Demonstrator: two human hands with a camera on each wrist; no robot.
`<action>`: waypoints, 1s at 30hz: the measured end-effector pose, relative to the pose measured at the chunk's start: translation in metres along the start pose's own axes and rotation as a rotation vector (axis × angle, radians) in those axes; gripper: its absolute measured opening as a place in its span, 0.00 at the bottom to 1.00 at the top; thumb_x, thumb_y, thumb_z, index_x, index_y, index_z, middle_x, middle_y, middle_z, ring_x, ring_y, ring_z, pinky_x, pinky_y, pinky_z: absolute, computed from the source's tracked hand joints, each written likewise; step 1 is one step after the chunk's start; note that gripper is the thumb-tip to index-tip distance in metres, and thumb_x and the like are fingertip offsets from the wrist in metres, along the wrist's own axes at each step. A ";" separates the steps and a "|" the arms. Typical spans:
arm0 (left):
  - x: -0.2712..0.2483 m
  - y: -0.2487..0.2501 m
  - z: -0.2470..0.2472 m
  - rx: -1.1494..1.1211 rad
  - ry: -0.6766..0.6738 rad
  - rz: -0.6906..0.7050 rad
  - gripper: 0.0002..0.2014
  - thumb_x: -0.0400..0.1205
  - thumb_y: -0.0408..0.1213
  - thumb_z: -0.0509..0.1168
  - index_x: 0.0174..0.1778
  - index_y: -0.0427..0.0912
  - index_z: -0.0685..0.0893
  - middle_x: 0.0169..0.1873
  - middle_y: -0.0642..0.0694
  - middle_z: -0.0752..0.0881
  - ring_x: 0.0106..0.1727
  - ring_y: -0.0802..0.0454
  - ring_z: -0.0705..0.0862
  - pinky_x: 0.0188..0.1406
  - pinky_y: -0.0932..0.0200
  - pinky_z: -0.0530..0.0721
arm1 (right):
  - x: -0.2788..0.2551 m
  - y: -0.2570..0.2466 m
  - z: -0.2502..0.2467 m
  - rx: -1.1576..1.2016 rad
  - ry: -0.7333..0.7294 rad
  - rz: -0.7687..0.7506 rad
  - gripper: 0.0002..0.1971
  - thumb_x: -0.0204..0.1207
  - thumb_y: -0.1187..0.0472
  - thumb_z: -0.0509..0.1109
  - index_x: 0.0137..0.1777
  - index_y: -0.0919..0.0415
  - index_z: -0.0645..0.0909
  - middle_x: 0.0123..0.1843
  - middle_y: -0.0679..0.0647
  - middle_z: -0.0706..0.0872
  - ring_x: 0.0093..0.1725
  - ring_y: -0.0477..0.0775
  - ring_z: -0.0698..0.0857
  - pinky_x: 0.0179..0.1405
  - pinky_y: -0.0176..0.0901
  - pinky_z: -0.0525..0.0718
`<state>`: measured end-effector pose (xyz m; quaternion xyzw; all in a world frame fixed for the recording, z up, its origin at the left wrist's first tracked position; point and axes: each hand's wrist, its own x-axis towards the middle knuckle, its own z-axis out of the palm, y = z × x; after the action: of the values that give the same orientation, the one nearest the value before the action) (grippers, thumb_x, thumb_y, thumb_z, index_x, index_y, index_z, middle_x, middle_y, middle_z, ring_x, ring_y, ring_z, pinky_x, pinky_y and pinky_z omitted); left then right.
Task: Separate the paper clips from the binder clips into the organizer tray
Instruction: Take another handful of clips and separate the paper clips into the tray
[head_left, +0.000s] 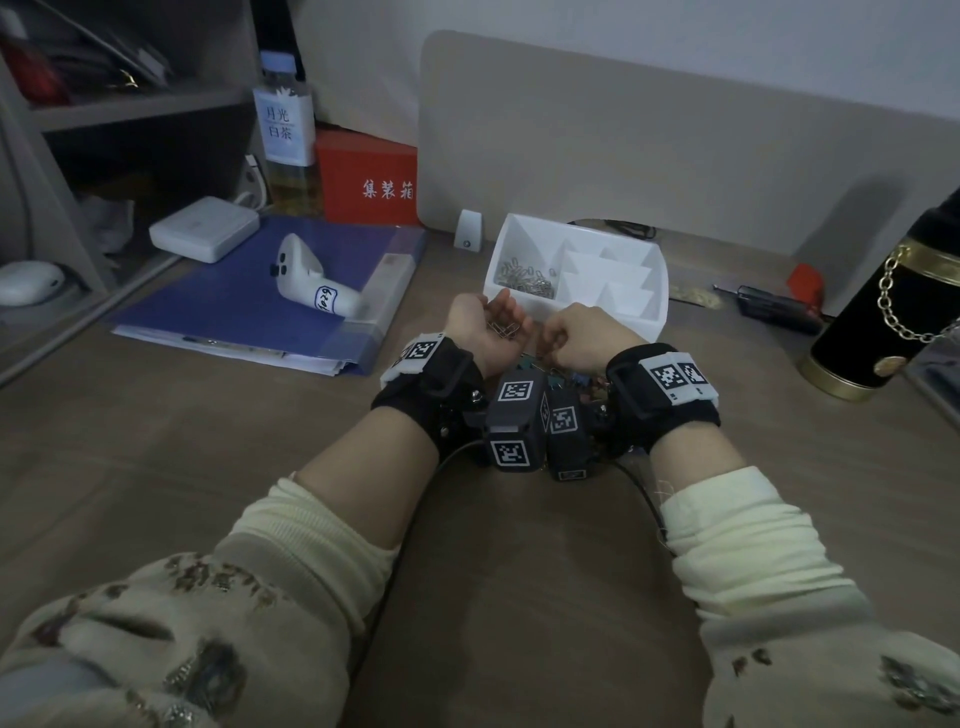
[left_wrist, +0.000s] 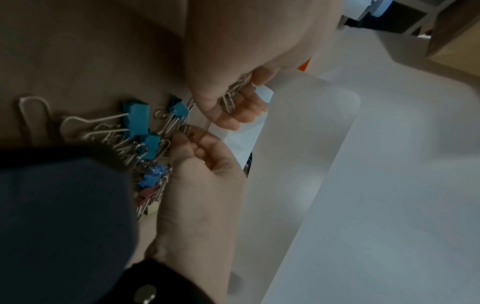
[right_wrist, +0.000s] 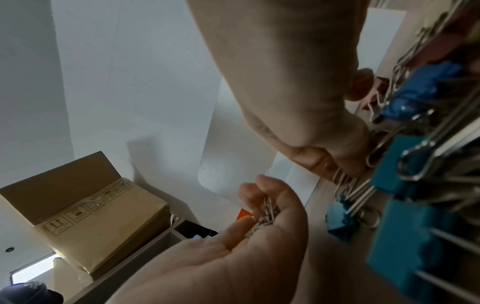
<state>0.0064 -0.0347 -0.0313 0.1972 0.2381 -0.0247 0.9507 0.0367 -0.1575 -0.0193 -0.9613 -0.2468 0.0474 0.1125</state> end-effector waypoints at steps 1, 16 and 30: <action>0.000 0.000 0.000 0.003 0.000 0.002 0.19 0.86 0.36 0.47 0.33 0.37 0.77 0.29 0.48 0.75 0.28 0.53 0.72 0.32 0.60 0.74 | 0.000 0.000 0.000 -0.013 -0.007 0.003 0.12 0.74 0.71 0.64 0.53 0.62 0.85 0.50 0.56 0.83 0.49 0.54 0.80 0.45 0.39 0.76; -0.001 -0.001 0.001 0.076 0.015 0.017 0.20 0.87 0.37 0.47 0.34 0.35 0.78 0.31 0.44 0.75 0.31 0.51 0.74 0.38 0.58 0.77 | 0.000 -0.001 -0.007 0.157 0.254 0.078 0.08 0.77 0.67 0.65 0.51 0.61 0.85 0.54 0.59 0.86 0.54 0.59 0.84 0.51 0.43 0.80; -0.001 -0.004 0.003 -0.020 -0.216 -0.212 0.22 0.87 0.35 0.44 0.38 0.32 0.81 0.30 0.35 0.85 0.37 0.43 0.83 0.24 0.54 0.87 | -0.007 -0.025 -0.009 0.419 0.245 -0.199 0.08 0.75 0.67 0.71 0.51 0.60 0.88 0.41 0.46 0.84 0.37 0.41 0.79 0.40 0.26 0.77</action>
<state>0.0063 -0.0400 -0.0296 0.1574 0.1541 -0.1436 0.9648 0.0201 -0.1417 -0.0041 -0.8866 -0.3096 -0.0304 0.3422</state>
